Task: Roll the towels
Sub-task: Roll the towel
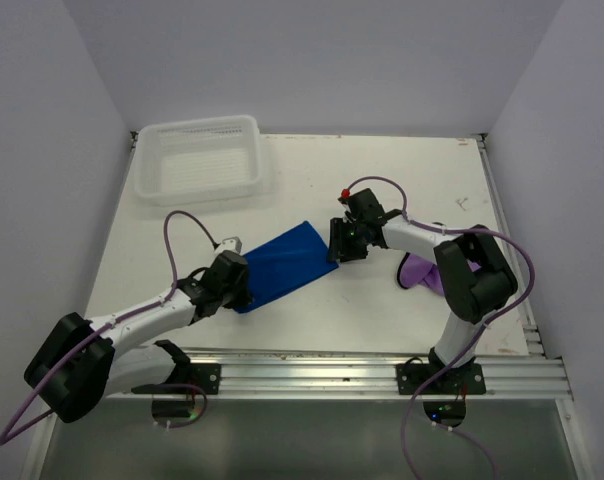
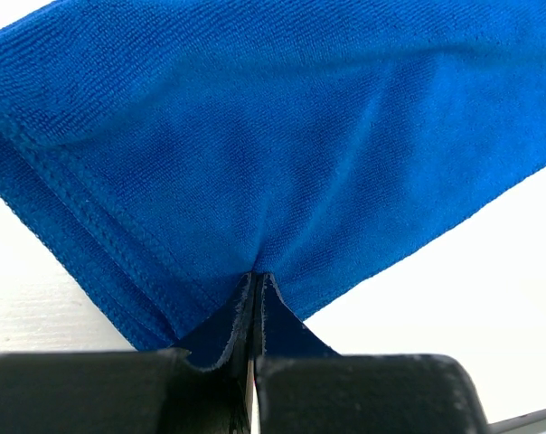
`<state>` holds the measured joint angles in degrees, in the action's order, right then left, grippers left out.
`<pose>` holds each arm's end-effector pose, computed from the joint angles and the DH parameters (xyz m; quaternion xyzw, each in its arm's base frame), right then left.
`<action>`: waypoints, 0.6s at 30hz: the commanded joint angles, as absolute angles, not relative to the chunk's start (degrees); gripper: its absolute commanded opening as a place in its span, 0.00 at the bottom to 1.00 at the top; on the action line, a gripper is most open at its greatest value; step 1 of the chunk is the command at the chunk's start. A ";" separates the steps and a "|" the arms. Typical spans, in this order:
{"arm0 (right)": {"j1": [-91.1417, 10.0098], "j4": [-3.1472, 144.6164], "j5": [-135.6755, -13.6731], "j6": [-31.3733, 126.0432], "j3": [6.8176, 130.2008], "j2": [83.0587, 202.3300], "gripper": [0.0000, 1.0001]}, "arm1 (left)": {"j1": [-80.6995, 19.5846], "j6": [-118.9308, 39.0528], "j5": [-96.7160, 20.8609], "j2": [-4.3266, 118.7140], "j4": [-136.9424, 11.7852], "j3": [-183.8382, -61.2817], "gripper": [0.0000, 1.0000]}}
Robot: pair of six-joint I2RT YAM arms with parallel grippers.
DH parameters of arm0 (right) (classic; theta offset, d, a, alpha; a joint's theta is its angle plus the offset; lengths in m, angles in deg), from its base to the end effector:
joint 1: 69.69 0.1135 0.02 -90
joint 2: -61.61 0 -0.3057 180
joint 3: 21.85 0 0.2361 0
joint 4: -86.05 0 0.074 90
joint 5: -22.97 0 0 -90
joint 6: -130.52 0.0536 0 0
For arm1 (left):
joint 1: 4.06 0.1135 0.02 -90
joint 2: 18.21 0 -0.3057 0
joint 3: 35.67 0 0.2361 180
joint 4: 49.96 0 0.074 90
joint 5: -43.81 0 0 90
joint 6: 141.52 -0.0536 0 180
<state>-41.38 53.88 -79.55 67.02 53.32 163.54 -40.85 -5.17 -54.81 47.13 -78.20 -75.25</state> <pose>0.3107 0.1806 0.1981 -0.0443 0.9571 0.2158 0.1880 0.1487 -0.1012 0.1860 -0.1022 0.9431 -0.1510 0.2780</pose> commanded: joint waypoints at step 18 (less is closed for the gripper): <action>-40.60 57.88 -80.93 64.25 46.84 163.83 0.35 | -41.06 -6.26 -58.49 41.92 -84.28 -77.90 0.21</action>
